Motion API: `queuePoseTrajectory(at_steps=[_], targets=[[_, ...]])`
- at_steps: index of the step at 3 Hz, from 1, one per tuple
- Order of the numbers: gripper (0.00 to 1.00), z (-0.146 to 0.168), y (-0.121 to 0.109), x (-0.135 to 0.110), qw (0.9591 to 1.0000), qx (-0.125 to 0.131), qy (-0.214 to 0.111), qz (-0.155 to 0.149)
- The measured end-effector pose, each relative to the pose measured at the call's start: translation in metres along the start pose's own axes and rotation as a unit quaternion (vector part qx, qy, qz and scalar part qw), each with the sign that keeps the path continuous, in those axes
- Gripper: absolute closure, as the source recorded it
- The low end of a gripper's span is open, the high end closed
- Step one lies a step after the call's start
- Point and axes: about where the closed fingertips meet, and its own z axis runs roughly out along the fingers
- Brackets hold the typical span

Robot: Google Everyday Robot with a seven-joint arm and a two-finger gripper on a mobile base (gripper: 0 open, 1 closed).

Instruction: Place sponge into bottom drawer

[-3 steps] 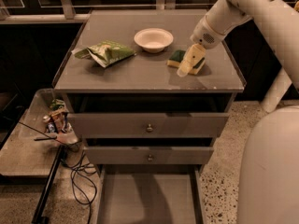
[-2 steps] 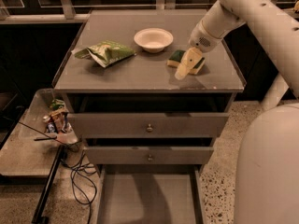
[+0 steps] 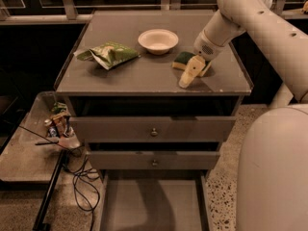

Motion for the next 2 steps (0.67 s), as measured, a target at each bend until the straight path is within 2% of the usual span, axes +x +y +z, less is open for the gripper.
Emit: queuePoseTrajectory(at_steps=[1, 2], targets=[[0.18, 0.0001, 0.0000, 0.0001, 1.0000, 0.000, 0.000, 0.000], [0.42, 0.0001, 0.0000, 0.0001, 1.0000, 0.000, 0.000, 0.000]])
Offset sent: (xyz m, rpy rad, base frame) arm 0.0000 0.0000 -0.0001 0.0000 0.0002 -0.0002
